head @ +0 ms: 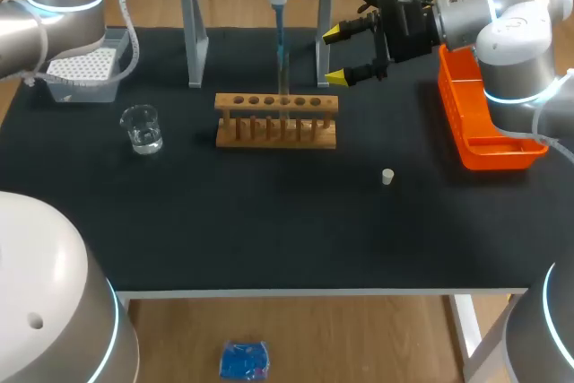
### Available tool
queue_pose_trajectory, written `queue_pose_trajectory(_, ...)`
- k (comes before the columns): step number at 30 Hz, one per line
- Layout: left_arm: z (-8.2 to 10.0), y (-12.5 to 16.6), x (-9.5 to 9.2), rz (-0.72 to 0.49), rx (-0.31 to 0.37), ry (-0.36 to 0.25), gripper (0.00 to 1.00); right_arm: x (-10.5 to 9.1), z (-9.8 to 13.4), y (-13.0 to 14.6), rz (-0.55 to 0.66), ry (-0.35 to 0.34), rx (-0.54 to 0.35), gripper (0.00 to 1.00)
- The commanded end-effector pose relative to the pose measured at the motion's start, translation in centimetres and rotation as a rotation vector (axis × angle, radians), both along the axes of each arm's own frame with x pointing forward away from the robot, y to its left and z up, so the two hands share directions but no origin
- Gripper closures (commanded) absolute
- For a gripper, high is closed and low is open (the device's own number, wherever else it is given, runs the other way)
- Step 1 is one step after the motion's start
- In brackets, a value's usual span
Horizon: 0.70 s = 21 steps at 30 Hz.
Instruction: Invert the test tube, pick up the pipette, mount the tip to pipette, aspirate from beaker and dispense into the tube, eject the tip, return the pipette, and cap with the stopper.
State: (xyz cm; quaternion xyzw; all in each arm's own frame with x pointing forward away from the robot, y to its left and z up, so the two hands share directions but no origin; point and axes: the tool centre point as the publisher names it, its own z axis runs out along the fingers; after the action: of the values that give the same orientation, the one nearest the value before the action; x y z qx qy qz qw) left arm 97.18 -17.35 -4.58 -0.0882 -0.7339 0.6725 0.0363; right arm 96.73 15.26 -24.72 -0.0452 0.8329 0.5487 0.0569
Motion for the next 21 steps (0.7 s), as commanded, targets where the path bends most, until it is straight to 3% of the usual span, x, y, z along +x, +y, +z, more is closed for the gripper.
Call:
queue_pose_trajectory(1, -0.16, -0.10, -0.05, 0.001, -0.003, -0.001, 1.00, 0.02, -0.02, -0.04, 0.001, 0.000, 0.000, 0.00)
queue_pose_trajectory(21, -0.86, -0.45, 0.22, -0.007, -0.004, 0.003, 1.00, 0.02, -0.02, -0.04, 0.001, 0.000, 0.000, 0.00)
